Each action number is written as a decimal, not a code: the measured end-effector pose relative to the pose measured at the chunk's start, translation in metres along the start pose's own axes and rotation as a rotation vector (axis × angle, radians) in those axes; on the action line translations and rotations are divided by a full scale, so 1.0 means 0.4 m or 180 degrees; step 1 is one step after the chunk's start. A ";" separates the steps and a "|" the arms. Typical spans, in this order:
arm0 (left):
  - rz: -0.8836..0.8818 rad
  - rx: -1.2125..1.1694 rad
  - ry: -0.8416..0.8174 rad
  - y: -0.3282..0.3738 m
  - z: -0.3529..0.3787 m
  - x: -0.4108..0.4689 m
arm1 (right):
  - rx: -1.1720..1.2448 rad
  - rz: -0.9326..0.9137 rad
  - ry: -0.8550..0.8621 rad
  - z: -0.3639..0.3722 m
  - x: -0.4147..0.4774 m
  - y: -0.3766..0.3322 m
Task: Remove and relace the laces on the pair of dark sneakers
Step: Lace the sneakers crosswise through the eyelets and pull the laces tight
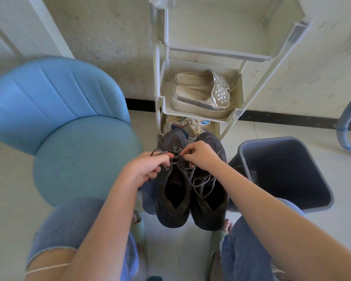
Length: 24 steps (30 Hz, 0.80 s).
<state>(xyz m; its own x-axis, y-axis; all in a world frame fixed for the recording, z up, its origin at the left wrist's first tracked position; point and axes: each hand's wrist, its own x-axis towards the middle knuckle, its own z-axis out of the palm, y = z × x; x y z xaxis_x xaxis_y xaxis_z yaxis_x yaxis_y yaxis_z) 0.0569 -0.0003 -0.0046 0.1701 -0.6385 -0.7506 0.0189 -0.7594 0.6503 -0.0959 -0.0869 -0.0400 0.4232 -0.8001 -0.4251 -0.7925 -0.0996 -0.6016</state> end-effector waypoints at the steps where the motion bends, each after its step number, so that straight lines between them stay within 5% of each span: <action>1: -0.0048 0.0020 0.0011 -0.007 0.000 0.016 | -0.0081 -0.0029 0.0018 0.001 0.003 0.001; 7: 0.0577 0.1381 0.1517 -0.050 0.048 0.083 | -0.0456 -0.0223 0.0002 0.006 0.015 -0.005; 24: 0.0886 0.1628 0.1347 -0.060 0.077 0.104 | -0.0568 -0.0568 -0.0337 0.019 0.021 0.002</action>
<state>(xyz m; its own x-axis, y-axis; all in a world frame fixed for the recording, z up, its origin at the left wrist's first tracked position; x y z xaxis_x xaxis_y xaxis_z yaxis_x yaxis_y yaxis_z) 0.0330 -0.0125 -0.0550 0.4706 -0.7925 -0.3879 -0.5268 -0.6050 0.5970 -0.0897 -0.0892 -0.0492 0.5992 -0.6952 -0.3970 -0.7622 -0.3436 -0.5486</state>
